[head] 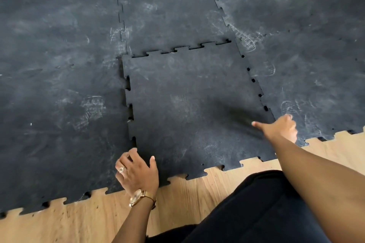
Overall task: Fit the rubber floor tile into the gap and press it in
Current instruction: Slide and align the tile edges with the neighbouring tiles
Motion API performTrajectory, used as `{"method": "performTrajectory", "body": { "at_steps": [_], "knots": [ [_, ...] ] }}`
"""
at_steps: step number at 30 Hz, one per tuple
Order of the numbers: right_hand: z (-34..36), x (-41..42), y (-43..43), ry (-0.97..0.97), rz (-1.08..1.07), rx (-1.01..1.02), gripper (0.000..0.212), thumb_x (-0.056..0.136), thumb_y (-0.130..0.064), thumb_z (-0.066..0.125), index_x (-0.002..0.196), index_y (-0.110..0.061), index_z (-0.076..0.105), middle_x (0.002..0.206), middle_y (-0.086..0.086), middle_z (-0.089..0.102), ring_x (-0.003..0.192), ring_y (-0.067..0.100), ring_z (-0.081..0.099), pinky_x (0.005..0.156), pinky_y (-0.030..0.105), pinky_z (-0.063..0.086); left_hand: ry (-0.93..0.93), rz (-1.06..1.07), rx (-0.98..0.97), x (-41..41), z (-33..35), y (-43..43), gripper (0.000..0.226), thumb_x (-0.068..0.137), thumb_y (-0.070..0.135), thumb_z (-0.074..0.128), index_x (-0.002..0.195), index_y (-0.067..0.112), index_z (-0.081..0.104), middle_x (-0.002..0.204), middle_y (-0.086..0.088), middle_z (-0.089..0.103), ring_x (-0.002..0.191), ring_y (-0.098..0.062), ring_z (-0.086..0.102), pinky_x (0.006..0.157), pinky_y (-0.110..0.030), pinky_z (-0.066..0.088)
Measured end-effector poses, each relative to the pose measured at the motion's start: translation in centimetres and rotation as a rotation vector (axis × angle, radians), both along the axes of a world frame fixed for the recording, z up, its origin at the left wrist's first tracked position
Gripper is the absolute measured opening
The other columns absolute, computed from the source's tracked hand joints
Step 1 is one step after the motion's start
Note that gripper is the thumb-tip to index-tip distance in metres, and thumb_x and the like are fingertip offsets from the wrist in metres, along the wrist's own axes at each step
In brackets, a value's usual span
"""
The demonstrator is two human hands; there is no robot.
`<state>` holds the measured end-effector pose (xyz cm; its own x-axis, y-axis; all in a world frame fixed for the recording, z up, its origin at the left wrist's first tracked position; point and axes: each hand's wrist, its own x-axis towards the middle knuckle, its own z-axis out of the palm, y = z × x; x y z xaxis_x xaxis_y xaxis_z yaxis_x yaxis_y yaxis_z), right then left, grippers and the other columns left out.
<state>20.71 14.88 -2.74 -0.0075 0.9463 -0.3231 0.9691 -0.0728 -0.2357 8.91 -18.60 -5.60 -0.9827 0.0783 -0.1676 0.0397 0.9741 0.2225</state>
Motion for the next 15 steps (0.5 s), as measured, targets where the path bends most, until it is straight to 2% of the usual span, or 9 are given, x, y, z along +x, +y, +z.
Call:
{"method": "performTrajectory", "body": {
  "at_steps": [2,5,8,11,15],
  "knots": [
    [0.4,-0.9,-0.1,0.042,0.086,0.055,0.08,0.066,-0.045,0.085,0.119,0.004,0.049,0.123,0.023,0.055,0.113,0.044,0.056,0.086,0.049,0.048,0.01,-0.033,0.09,0.0,0.2,0.9,0.065,0.08,0.037,0.069,0.131,0.006,0.043,0.134,-0.021,0.045,0.126,-0.041,0.041,0.095,-0.056,0.043],
    [0.1,-0.9,-0.5,0.011,0.111,-0.044,0.071,0.081,-0.038,0.074,0.13,0.005,0.045,0.135,0.023,0.044,0.125,0.042,0.045,0.096,0.049,0.043,-0.079,-0.053,0.208,-1.5,0.0,2.9,0.074,0.086,0.035,0.064,0.144,0.004,0.031,0.149,-0.026,0.028,0.138,-0.044,0.027,0.106,-0.057,0.036],
    [-0.6,-0.4,0.0,0.071,0.035,-0.067,0.055,0.094,-0.025,0.06,0.133,0.008,0.041,0.14,0.026,0.037,0.128,0.044,0.041,0.103,0.048,0.037,-0.211,0.13,0.334,-4.7,-1.0,4.2,0.075,0.093,0.024,0.06,0.151,0.006,0.017,0.156,-0.029,0.011,0.143,-0.047,0.013,0.115,-0.057,0.022],
    [-1.1,-0.4,0.9,0.142,-0.104,-0.066,0.047,0.096,-0.02,0.055,0.132,0.008,0.043,0.14,0.027,0.041,0.13,0.041,0.04,0.105,0.045,0.035,-0.22,0.139,0.362,-6.4,-1.9,4.0,0.072,0.092,0.016,0.061,0.152,0.009,0.021,0.155,-0.03,0.013,0.141,-0.049,0.012,0.116,-0.058,0.018],
    [-1.9,-1.6,1.2,0.213,-0.333,-0.068,0.04,0.093,-0.015,0.058,0.126,0.005,0.049,0.136,0.027,0.045,0.126,0.04,0.046,0.103,0.043,0.038,-0.173,0.146,0.401,-6.2,-2.6,3.6,0.069,0.089,0.012,0.066,0.149,0.014,0.032,0.155,-0.028,0.019,0.142,-0.047,0.015,0.113,-0.063,0.023]
  ]
}}
